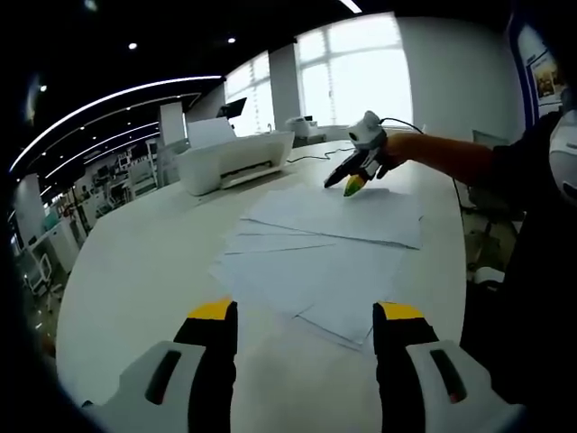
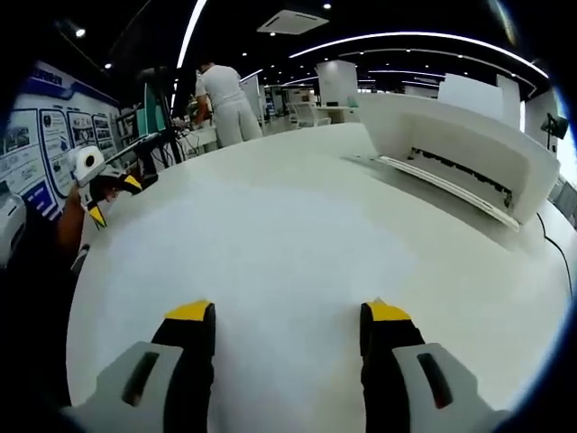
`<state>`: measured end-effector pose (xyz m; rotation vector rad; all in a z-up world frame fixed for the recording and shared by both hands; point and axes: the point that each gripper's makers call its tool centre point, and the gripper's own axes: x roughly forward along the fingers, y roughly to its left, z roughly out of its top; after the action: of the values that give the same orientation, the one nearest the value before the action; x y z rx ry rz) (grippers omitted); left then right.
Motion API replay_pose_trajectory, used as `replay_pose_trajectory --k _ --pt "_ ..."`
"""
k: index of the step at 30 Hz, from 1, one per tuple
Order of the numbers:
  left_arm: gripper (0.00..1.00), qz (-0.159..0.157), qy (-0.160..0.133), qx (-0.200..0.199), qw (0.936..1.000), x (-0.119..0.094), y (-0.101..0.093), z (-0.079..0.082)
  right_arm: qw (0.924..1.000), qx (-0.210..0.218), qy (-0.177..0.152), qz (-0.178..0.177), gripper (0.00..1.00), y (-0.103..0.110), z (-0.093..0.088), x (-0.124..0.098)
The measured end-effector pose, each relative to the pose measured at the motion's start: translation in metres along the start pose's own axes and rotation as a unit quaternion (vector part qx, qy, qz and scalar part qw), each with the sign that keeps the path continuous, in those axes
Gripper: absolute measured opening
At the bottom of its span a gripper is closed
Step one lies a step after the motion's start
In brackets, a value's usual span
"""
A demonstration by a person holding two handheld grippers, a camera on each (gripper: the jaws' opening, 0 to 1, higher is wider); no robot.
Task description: Organize the stack of printing papers by aligning and flattening the scattered papers on the table
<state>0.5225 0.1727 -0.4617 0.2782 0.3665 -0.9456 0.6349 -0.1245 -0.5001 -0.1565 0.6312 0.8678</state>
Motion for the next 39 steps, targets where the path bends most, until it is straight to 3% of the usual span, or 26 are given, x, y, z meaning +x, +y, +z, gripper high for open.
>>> replay_pose_trajectory --k 19,39 --pt "0.66 -0.006 0.001 0.003 1.0 -0.001 -0.006 0.0 0.9986 -0.025 0.008 0.047 0.61 0.017 0.016 0.023" --pt "0.66 -0.012 0.007 0.003 0.9999 0.0 -0.01 -0.005 0.9944 -0.056 0.023 0.086 0.6 0.043 0.021 0.035"
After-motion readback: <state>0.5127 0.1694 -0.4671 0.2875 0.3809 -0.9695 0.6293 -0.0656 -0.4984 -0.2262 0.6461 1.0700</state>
